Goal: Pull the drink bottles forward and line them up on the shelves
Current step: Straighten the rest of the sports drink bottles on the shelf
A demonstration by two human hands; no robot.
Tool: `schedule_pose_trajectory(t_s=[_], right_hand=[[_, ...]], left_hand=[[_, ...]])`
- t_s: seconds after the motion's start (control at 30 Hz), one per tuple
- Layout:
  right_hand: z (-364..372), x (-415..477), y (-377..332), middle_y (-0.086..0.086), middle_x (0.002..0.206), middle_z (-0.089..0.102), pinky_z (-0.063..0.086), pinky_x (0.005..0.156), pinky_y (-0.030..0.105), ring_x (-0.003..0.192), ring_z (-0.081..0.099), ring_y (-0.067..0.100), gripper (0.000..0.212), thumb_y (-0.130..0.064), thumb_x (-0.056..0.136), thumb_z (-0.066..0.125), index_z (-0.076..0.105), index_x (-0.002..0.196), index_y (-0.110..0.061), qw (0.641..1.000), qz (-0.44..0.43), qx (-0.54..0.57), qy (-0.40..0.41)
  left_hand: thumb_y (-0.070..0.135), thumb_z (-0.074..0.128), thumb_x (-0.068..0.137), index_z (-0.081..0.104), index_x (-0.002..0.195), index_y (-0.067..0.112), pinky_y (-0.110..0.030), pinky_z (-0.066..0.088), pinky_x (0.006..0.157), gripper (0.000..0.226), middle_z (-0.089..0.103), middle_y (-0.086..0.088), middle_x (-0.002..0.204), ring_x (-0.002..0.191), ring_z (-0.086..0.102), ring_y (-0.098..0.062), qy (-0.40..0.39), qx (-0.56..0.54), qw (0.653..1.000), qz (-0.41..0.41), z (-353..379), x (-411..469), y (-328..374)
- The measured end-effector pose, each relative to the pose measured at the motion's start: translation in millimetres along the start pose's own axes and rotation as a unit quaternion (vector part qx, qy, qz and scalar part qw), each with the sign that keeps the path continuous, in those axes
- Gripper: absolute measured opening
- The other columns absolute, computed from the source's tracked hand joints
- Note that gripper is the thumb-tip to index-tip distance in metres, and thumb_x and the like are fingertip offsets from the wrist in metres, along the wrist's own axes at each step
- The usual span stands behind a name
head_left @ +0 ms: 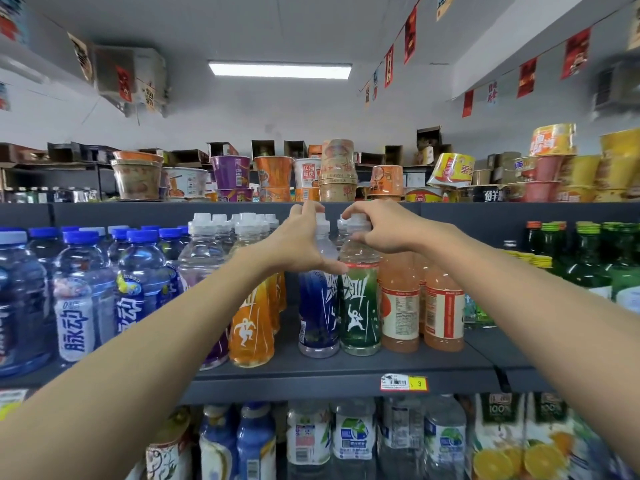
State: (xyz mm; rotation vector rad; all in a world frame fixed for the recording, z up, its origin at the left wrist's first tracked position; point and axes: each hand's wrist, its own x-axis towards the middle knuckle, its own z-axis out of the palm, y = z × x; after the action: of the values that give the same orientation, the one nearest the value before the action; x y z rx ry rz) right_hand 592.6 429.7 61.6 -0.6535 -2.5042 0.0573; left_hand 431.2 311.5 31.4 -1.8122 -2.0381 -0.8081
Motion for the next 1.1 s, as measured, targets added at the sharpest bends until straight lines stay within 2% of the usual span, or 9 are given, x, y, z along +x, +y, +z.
schedule_pose_trajectory(t_s=[0.07, 0.13, 0.23, 0.33, 0.47, 0.6, 0.67, 0.87, 1.1], right_hand=[[2, 1, 0, 0.006, 0.140, 0.053, 0.038, 0.079, 0.031, 0.103, 0.049, 0.017, 0.049, -0.023, 0.093, 0.067, 0.051, 0.139, -0.032, 1.000, -0.003, -0.005, -0.002], [3, 0, 0, 0.006, 0.146, 0.050, 0.038, 0.082, 0.030, 0.115, 0.052, 0.021, 0.055, -0.026, 0.091, 0.068, 0.047, 0.142, -0.031, 1.000, -0.002, -0.011, -0.001], [7, -3, -1, 0.005, 0.151, 0.046, 0.039, 0.091, 0.030, 0.131, 0.048, 0.025, 0.087, -0.055, 0.077, 0.079, 0.038, 0.148, -0.027, 0.999, 0.002, -0.024, -0.021], [10, -6, -4, 0.007, 0.152, 0.044, 0.040, 0.100, 0.035, 0.136, 0.044, 0.028, 0.109, -0.056, 0.065, 0.088, 0.030, 0.151, -0.022, 0.998, -0.004, -0.057, -0.028], [10, -6, -5, 0.008, 0.154, 0.041, 0.038, 0.105, 0.037, 0.138, 0.041, 0.029, 0.111, -0.049, 0.065, 0.091, 0.028, 0.152, -0.020, 0.998, -0.006, -0.052, -0.028], [11, -6, -9, 0.008, 0.159, 0.031, 0.036, 0.112, 0.040, 0.142, 0.036, 0.029, 0.116, -0.048, 0.064, 0.091, 0.024, 0.155, -0.019, 0.998, -0.009, -0.054, -0.026], [12, -5, -11, 0.008, 0.160, 0.031, 0.035, 0.113, 0.041, 0.143, 0.035, 0.030, 0.119, -0.048, 0.064, 0.092, 0.022, 0.155, -0.019, 0.998, -0.012, -0.057, -0.025], [9, -4, -10, 0.006, 0.154, 0.038, 0.040, 0.109, 0.044, 0.137, 0.042, 0.030, 0.111, -0.056, 0.063, 0.088, 0.029, 0.151, -0.021, 0.993, -0.004, -0.119, -0.021], [16, 2, -7, 0.008, 0.156, 0.033, 0.045, 0.104, 0.043, 0.137, 0.042, 0.030, 0.112, -0.053, 0.067, 0.088, 0.027, 0.154, -0.017, 0.987, 0.006, -0.162, -0.007]], left_hand=[[0.053, 0.091, 0.059, 0.023, 0.150, 0.018, -0.037, 0.042, 0.103, 0.119, 0.035, -0.010, 0.148, 0.131, 0.043, -0.028, 0.029, 0.027, 0.999, 0.010, 8, -1, 3], [0.046, 0.093, 0.061, 0.024, 0.149, 0.017, -0.035, 0.042, 0.100, 0.115, 0.037, -0.010, 0.148, 0.130, 0.045, -0.028, 0.037, 0.029, 0.999, 0.019, 10, -1, 3], [0.038, 0.095, 0.060, 0.025, 0.147, 0.022, -0.029, 0.038, 0.095, 0.113, 0.040, -0.006, 0.149, 0.129, 0.045, -0.024, -0.009, -0.008, 1.000, 0.018, -4, 1, -4], [0.028, 0.096, 0.060, 0.025, 0.145, 0.023, -0.029, 0.037, 0.094, 0.110, 0.040, -0.006, 0.150, 0.128, 0.044, -0.023, -0.041, -0.002, 0.999, 0.017, -16, 1, -8], [0.027, 0.096, 0.058, 0.027, 0.144, 0.017, -0.033, 0.038, 0.106, 0.110, 0.030, -0.005, 0.149, 0.136, 0.033, -0.024, -0.029, 0.080, 0.996, 0.031, -20, 1, -11], [0.058, 0.091, 0.054, 0.022, 0.150, 0.014, -0.039, 0.037, 0.111, 0.127, 0.027, -0.005, 0.153, 0.140, 0.029, -0.025, -0.017, 0.173, 0.984, 0.050, -14, -6, -12], [0.065, 0.088, 0.054, 0.021, 0.151, 0.010, -0.041, 0.040, 0.109, 0.131, 0.029, -0.009, 0.153, 0.140, 0.031, -0.027, 0.002, 0.231, 0.971, 0.057, -12, -8, -12], [0.070, 0.082, 0.059, 0.040, 0.136, 0.006, -0.041, 0.044, 0.101, 0.109, 0.047, -0.012, 0.132, 0.120, 0.046, -0.028, 0.028, 0.360, 0.930, 0.060, -9, -7, -2], [0.069, 0.082, 0.062, 0.040, 0.136, 0.003, -0.040, 0.043, 0.104, 0.108, 0.049, -0.012, 0.131, 0.120, 0.048, -0.028, 0.013, 0.408, 0.912, 0.029, -9, -2, -1]])
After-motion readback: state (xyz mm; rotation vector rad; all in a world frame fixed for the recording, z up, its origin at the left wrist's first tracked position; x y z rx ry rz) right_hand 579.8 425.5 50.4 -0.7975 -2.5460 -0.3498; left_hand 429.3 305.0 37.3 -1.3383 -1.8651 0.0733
